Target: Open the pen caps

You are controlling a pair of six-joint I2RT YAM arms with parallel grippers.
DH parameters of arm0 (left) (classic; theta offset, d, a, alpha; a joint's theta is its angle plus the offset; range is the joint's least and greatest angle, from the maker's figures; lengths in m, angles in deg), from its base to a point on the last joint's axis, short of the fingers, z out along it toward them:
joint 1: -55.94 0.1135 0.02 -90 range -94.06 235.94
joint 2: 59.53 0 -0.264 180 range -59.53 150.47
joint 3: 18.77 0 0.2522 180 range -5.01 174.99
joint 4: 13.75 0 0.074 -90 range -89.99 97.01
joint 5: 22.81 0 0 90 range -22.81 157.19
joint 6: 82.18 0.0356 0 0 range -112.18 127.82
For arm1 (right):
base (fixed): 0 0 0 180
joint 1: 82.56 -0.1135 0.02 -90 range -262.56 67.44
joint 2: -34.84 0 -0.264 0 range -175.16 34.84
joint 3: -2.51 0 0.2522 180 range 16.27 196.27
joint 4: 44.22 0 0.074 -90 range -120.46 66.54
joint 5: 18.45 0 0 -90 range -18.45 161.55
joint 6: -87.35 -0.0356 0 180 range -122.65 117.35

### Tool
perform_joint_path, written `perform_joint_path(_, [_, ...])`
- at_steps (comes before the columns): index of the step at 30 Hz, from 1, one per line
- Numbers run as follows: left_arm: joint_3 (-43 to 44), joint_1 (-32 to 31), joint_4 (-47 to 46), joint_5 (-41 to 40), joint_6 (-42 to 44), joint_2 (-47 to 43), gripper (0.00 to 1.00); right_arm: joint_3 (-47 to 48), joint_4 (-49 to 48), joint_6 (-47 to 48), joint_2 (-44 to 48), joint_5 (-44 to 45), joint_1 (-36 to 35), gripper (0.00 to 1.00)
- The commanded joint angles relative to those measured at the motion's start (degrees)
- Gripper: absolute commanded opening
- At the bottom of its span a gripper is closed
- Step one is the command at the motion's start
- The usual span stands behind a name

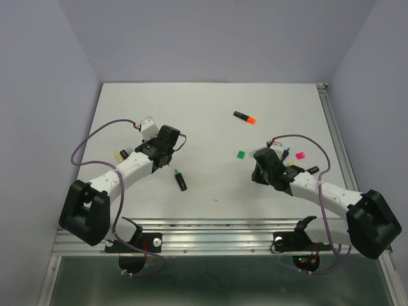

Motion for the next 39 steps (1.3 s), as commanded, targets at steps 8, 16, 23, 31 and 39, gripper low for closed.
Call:
perform_joint_path(8, [-1.81, 2.00, -1.98, -0.50, 2.56, 6.46, 0.03, 4.41, 0.10, 4.68, -5.89, 7.73, 4.10, 0.13])
perform_joint_path(16, [-0.85, 2.45, -2.33, 0.64, 3.18, 11.82, 0.15, 5.73, 1.24, 5.12, -7.83, 9.32, 4.54, 0.39])
perform_joint_path(23, [-0.32, 2.62, -1.81, 1.17, 2.65, 12.00, 0.36, 7.40, 3.53, 5.73, -4.23, 6.95, 4.54, 0.74])
perform_joint_path(31, [2.66, 2.53, 1.18, 1.60, 3.26, 9.98, 0.72, 9.77, 6.52, 6.70, 5.16, 5.53, 4.54, 1.00])
perform_joint_path(39, [4.17, 1.31, -1.01, 8.27, 6.52, 3.49, 0.78, 12.58, 7.92, 0.39, 3.96, 11.24, 4.63, 1.00])
